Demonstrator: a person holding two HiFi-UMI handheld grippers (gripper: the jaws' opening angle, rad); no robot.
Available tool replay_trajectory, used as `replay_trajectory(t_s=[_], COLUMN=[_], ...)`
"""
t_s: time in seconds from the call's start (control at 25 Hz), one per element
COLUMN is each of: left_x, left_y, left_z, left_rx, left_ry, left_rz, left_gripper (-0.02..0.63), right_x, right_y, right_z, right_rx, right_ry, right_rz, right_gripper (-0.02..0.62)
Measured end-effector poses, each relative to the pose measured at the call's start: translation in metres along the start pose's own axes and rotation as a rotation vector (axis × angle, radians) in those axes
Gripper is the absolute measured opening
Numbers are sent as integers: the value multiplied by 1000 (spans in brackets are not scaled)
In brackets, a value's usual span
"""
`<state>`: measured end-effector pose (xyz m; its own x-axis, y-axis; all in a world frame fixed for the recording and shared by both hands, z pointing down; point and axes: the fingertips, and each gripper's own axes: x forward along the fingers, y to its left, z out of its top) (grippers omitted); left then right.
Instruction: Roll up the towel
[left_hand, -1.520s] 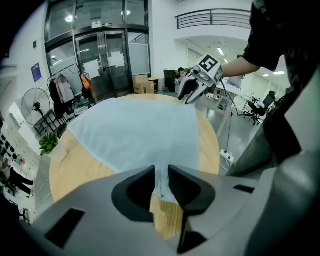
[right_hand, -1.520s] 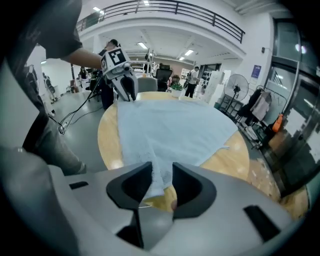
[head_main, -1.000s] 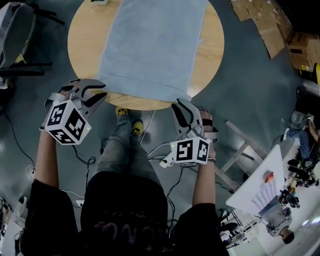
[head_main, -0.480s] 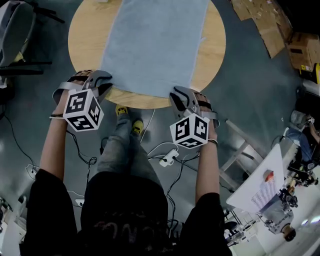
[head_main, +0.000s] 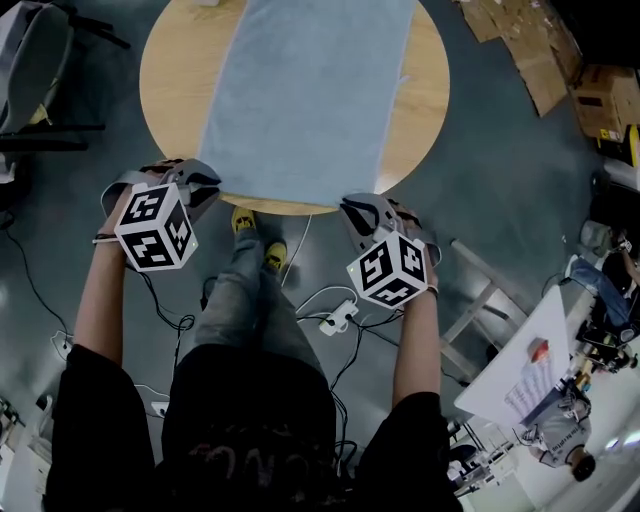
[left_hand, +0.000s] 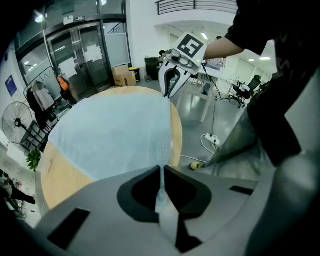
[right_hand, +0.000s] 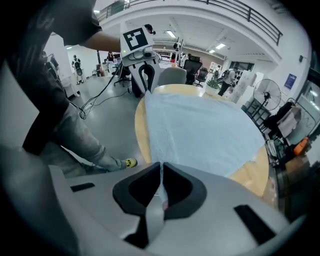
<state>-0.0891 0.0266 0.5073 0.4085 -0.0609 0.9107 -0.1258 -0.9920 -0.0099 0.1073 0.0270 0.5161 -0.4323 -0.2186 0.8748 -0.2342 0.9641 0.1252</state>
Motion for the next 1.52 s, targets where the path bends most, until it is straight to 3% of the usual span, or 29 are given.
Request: replay_trajectory(t_s=[0.16, 0.24, 0.44, 0.56, 1.08, 1.24, 1.32, 1.52], left_x=[-8, -10, -10, -15, -7, -27, -38, -44], left_y=[-34, -40, -8, 14, 55, 56, 54, 17], left_z=[-1, -3, -1, 4, 2, 2, 1, 16], left_rx=[-22, -43, -52, -72, -147, -144, -130, -17], left_ry=[-1, -10, -39, -69, -122, -137, -129, -92], left_rz=[-138, -166, -41, 12, 86, 132, 161, 183], left_gripper=[31, 31, 44, 54, 86, 104, 104, 103], right_x=[-9, -13, -9, -10, -9, -40, -49, -33], right_y=[27, 34, 8, -9, -51, -43, -26, 4], right_z=[-2, -1, 4, 7, 14, 26, 30, 14], right_rx=[22, 36, 31, 36, 125, 124, 73, -16], right_ry=[3, -6, -17, -25, -118, -179, -168, -119], right_rz=[81, 92, -8, -42, -132, -162, -154, -149], right_gripper=[23, 25, 51, 102, 123, 124, 124, 118])
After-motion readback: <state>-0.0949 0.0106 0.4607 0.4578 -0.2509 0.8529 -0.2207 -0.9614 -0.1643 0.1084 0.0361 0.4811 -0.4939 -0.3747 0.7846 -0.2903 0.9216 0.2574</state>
